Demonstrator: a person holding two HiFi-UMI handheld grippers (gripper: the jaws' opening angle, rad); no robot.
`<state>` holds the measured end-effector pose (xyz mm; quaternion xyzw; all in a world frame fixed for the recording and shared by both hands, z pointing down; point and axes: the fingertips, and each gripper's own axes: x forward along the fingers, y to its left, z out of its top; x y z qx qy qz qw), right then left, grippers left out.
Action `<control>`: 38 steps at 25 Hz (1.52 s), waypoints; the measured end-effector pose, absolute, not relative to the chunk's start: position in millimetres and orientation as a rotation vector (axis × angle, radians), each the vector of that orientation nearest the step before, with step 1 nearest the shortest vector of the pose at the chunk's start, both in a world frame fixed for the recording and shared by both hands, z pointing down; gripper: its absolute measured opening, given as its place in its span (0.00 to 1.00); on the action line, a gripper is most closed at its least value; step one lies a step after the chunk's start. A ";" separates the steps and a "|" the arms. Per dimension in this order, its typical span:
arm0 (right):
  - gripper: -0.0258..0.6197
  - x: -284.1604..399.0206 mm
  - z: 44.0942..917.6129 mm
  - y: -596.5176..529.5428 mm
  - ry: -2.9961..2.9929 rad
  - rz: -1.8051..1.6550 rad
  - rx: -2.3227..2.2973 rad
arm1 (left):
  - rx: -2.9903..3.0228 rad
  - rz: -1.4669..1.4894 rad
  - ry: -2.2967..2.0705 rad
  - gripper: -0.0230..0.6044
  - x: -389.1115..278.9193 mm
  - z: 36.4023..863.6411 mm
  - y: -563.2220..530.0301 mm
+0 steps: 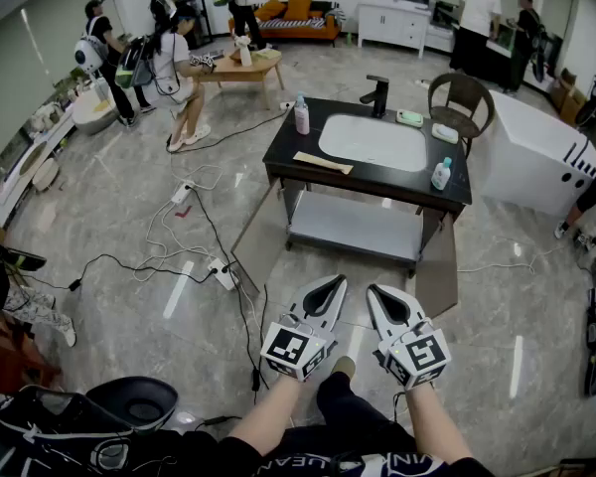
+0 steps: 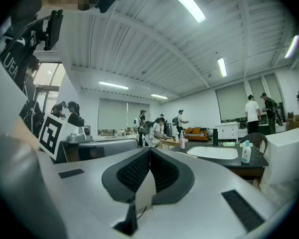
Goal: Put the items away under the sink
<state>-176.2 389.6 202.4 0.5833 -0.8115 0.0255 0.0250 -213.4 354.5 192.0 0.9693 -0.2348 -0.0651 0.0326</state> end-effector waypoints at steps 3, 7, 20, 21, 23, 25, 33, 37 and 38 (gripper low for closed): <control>0.09 -169.2 200.1 360.6 -2.508 0.069 1.786 | 2.971 -0.212 -0.735 0.05 -204.4 189.7 322.9; 0.09 -158.0 202.1 327.3 -2.509 0.075 1.774 | 2.965 -0.200 -0.730 0.05 -189.9 192.1 290.0; 0.09 -147.4 213.4 236.1 -2.558 0.139 1.733 | 2.939 -0.167 -0.746 0.05 -172.5 203.7 203.8; 0.09 -149.7 214.8 229.1 -2.560 0.147 1.732 | 2.931 -0.162 -0.752 0.05 -175.6 205.7 195.2; 0.09 -153.0 217.0 214.7 -2.554 0.162 1.729 | 2.912 -0.164 -0.761 0.05 -180.8 209.7 176.1; 0.09 -154.0 218.1 197.6 -2.538 0.169 1.726 | 2.908 -0.165 -0.762 0.05 -182.4 212.6 154.4; 0.09 -165.6 209.2 119.3 -2.513 0.167 1.791 | 2.967 -0.146 -0.675 0.05 -185.9 201.1 84.9; 0.09 -180.2 211.3 90.4 -2.516 0.155 1.775 | 2.976 -0.133 -0.634 0.05 -189.4 203.7 60.1; 0.09 -181.8 212.3 84.4 -2.514 0.154 1.777 | 2.977 -0.134 -0.626 0.05 -190.0 204.2 54.6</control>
